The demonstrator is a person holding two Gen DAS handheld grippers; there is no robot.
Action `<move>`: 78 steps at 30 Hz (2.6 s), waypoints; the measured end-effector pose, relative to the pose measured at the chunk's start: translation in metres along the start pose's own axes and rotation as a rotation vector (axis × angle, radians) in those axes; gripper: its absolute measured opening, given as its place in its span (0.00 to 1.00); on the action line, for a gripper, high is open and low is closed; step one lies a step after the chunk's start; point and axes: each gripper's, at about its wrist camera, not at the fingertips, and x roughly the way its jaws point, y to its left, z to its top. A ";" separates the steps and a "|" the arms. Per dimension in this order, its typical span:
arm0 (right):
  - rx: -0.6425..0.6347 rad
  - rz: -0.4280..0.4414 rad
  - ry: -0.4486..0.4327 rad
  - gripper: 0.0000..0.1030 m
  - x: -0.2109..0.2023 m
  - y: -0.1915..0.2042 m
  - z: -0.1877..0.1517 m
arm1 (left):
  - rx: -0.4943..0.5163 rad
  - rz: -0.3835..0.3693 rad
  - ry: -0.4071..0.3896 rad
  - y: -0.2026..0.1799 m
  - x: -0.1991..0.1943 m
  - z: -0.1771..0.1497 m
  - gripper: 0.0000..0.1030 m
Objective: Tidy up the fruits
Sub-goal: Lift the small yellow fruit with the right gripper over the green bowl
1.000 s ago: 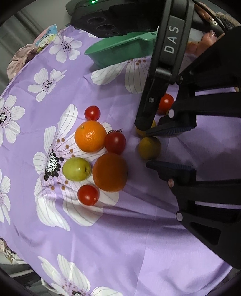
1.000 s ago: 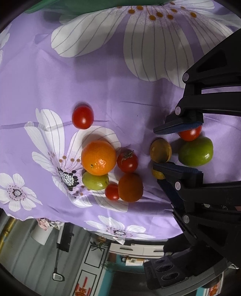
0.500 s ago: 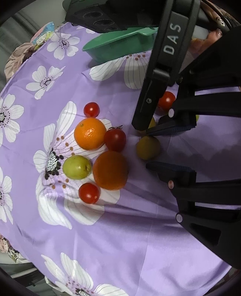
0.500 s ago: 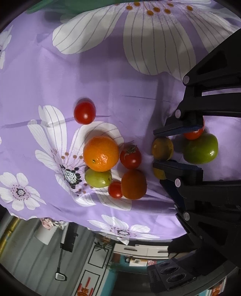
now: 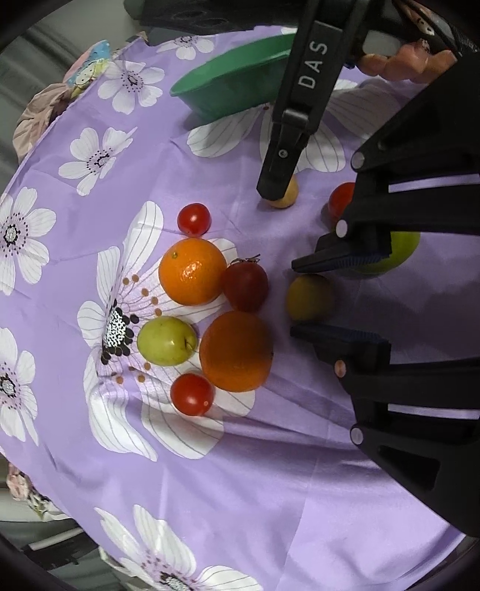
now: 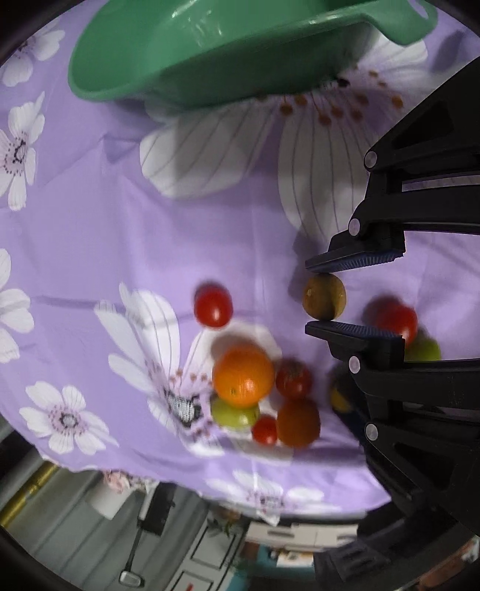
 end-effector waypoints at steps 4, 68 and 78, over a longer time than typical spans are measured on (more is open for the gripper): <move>-0.016 -0.004 0.016 0.28 0.004 0.005 -0.001 | 0.012 0.022 -0.014 -0.002 0.002 0.001 0.27; 0.347 -0.054 -0.507 0.27 -0.164 -0.149 -0.014 | 0.348 -0.208 -0.209 -0.221 -0.032 0.012 0.26; 0.371 -0.109 -0.443 0.27 -0.150 -0.160 -0.010 | 0.351 -0.220 -0.146 -0.230 -0.008 0.010 0.26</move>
